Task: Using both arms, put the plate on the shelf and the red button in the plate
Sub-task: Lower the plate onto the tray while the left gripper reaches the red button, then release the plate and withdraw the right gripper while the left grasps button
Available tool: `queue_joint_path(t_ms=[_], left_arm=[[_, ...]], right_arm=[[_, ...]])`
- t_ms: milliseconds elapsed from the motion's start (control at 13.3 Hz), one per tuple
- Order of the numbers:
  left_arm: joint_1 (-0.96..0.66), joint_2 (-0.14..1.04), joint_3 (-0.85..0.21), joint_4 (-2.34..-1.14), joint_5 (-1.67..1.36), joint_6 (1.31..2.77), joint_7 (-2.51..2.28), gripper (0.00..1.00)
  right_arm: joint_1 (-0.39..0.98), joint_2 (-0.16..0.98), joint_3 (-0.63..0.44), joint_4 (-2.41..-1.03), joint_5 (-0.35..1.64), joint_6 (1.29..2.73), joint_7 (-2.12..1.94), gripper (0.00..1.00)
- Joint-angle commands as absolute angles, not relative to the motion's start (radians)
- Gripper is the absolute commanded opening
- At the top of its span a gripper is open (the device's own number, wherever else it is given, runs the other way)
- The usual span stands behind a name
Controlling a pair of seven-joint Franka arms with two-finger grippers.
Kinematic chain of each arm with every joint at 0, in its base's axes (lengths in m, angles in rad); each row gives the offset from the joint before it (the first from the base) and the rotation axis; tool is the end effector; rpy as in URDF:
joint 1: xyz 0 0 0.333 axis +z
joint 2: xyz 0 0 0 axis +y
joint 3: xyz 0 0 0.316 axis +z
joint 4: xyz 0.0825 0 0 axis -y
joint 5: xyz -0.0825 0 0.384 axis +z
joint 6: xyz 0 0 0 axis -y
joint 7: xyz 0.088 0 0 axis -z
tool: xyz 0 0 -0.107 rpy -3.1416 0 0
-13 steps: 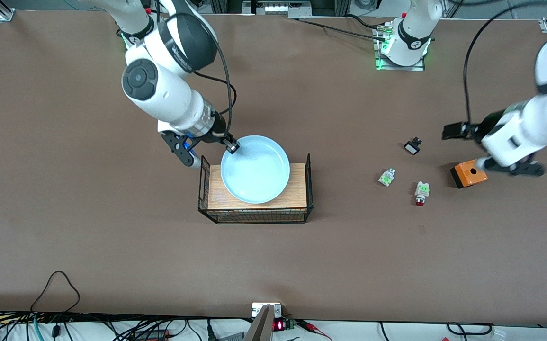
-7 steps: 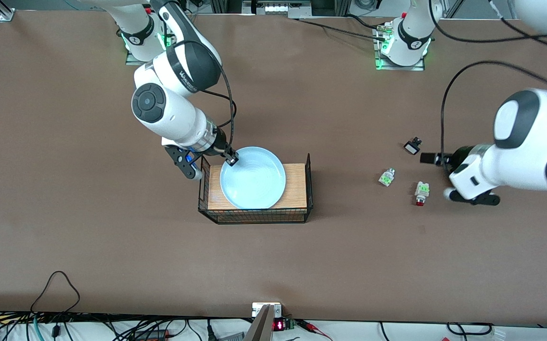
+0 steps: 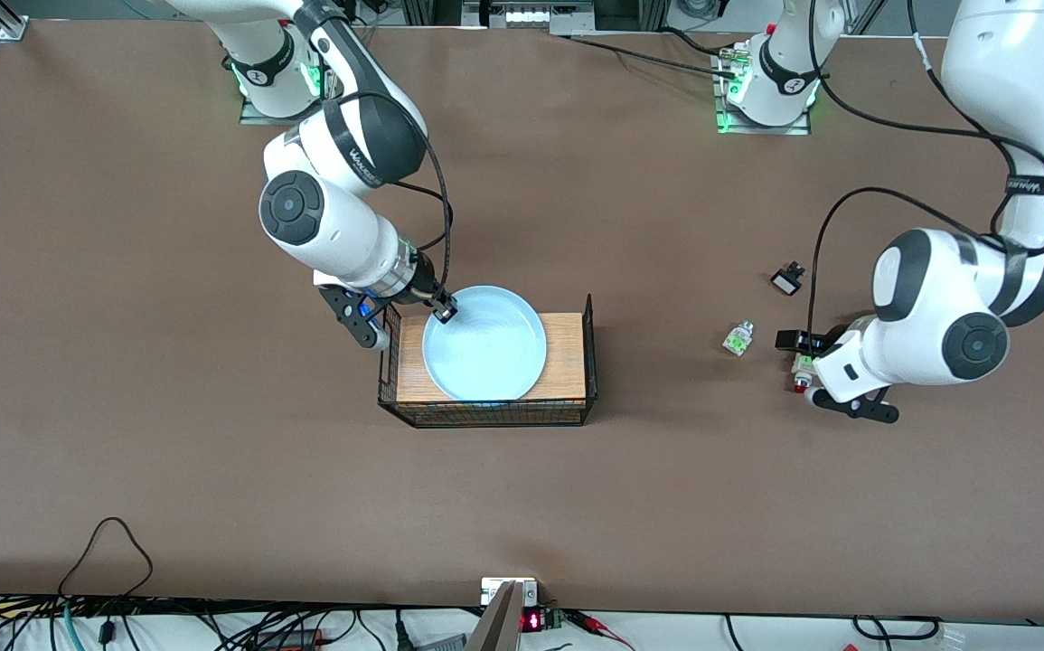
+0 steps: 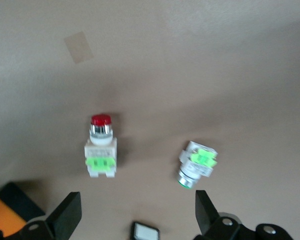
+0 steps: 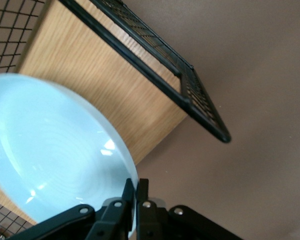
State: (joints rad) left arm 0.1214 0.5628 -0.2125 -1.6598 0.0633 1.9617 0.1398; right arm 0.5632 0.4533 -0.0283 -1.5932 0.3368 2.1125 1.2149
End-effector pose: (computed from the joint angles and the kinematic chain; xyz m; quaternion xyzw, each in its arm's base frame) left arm 0.6506 -0.0415 0.2695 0.9845 -0.1210 -0.1226 0.0334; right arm 0.5825 0.3659 0.3797 -0.9032 0.4044 0.0866 0.1152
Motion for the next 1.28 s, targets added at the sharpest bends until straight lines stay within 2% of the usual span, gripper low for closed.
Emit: queue_joint_path(t_ms=[0,451,677,752,903,1053,1204], left_arm=[[0.149,0.626,-0.215,-1.66,0.086,2.028,0.277,1.0],[0.169,0.678,-0.21,-1.661,0.142,2.048,0.374,1.0],[0.172,0.699,-0.21,-1.674,0.175,2.085,0.367,0.98],[0.175,0.701,-0.21,-1.675,0.176,2.086,0.367,0.89],[0.169,0.703,-0.21,-1.674,0.175,2.083,0.356,0.61],[0.153,0.706,-0.209,-1.674,0.181,2.074,0.303,0.4],[0.156,0.712,-0.209,-1.669,0.181,2.074,0.295,0.26]], right_arm=[[0.526,0.469,-0.032,-1.565,0.353,2.126,1.18,1.0],[0.509,0.364,-0.035,-1.548,0.309,2.086,1.137,1.0],[0.511,0.289,-0.035,-1.491,0.201,1.903,1.088,1.0],[0.509,0.276,-0.035,-1.453,0.168,1.825,1.015,1.0],[0.494,0.262,-0.046,-1.393,0.082,1.694,0.832,1.0],[0.451,0.227,-0.049,-1.391,-0.003,1.634,0.624,1.0],[0.385,0.201,-0.051,-1.391,-0.067,1.623,0.423,1.0]])
